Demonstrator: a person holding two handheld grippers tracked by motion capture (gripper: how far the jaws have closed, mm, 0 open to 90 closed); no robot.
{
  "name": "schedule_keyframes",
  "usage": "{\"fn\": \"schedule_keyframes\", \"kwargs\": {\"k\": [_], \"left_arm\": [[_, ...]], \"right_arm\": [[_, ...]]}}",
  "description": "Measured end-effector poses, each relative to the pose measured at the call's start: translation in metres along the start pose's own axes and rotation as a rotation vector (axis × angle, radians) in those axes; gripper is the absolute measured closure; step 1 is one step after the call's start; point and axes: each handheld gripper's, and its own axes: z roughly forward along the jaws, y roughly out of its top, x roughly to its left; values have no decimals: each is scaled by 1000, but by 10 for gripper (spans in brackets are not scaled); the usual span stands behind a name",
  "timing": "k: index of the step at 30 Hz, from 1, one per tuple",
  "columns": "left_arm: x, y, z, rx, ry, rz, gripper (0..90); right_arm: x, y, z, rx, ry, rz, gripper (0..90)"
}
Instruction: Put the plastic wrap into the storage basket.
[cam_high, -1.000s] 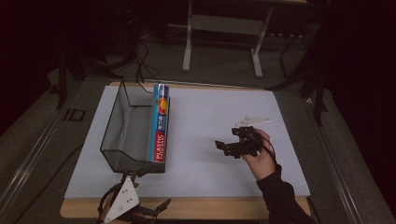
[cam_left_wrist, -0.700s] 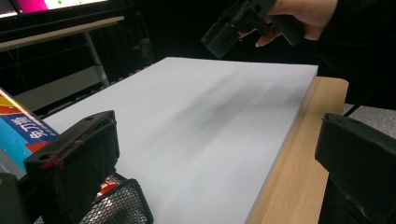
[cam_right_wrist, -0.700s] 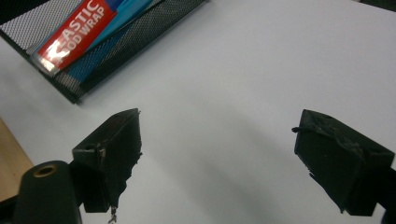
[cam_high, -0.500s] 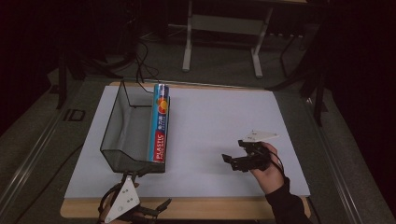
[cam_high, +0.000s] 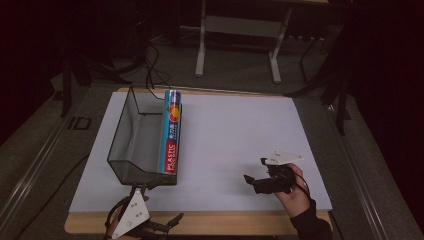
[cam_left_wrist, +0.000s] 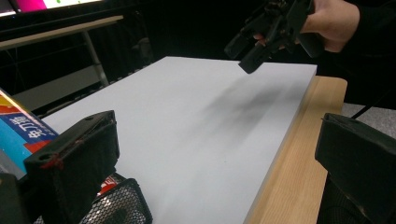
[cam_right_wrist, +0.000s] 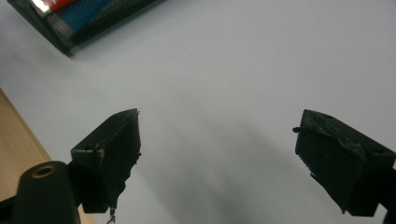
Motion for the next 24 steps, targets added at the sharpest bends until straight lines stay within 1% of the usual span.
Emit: {"fn": "schedule_keyframes", "kwargs": {"k": [4,8,9,12,13,14,17,24], "left_arm": [[0,0,-1,2,-1,3,3],[-1,0,0,4,0,9,3],[-1,0,0,3,-1,8,3],[-1,0,0,6,0,10,4],[-1,0,0,6,-2,8,4],[-1,0,1,6,-2,9,3],[-1,0,1,7,-4,12,3],[0,0,-1,2,0,10,3]], "right_arm": [[-4,-9,-1,-5,6,12,139],[-6,-17,-7,-26,-7,27,139],[-7,-19,-7,-33,-12,22,139],[-8,-22,-9,-30,-23,21,139],[-8,-23,-9,-25,-31,18,139],[-10,-24,-8,-34,-48,17,138],[-10,-24,-6,-36,-58,8,139],[-9,-26,1,-19,-42,-2,139]]}}
